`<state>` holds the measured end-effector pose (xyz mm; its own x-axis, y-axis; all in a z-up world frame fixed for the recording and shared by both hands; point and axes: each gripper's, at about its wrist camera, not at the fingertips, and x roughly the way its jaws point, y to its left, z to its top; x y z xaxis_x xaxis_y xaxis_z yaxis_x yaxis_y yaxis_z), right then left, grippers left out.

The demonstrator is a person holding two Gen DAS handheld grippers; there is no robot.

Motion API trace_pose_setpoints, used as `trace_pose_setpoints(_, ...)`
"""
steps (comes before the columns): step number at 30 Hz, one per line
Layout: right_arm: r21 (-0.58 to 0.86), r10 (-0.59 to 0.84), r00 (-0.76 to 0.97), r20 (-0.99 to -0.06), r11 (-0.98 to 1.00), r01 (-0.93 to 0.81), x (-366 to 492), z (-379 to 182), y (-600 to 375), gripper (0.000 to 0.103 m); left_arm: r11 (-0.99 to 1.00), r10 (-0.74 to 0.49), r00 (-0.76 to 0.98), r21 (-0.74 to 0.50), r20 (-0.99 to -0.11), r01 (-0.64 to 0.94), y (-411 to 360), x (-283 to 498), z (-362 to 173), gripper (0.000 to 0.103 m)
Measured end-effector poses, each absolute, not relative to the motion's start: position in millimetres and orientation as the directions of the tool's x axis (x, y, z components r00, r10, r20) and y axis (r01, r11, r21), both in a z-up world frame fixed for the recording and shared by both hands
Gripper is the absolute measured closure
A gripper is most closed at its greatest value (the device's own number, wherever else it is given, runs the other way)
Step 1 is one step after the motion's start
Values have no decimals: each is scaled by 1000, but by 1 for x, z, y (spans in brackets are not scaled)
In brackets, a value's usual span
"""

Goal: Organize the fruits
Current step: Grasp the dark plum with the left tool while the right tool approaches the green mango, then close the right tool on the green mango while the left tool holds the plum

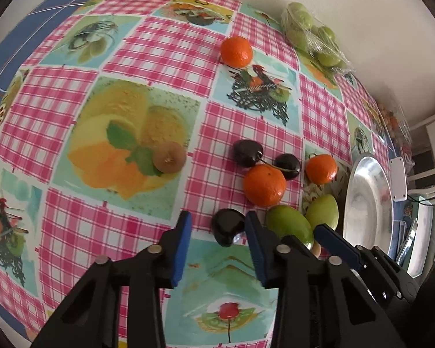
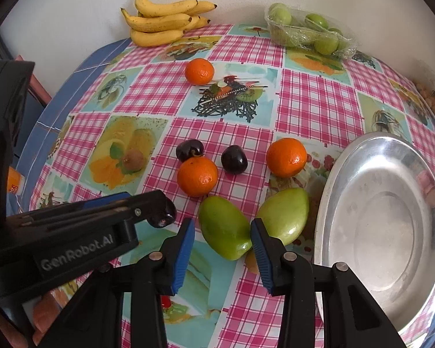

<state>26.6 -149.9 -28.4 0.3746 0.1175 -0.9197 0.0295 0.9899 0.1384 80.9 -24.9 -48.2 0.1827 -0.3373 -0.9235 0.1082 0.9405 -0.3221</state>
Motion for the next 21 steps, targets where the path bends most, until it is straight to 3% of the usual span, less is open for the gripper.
trace_pose_setpoints(8, 139, 119, 373, -920, 990, 28, 26, -29, -150, 60, 931, -363, 129, -352, -923, 99, -29, 82, -59, 67)
trace_pose_setpoints(13, 141, 119, 376, -919, 990, 30, 26, -28, -150, 60, 929, -368, 134, -358, -920, 96, -29, 81, -58, 72)
trace_pose_setpoints(21, 139, 118, 385, -916, 990, 26, 26, -28, -149, 60, 945, -326, 168, -323, -930, 46, -8, 82, -50, 72)
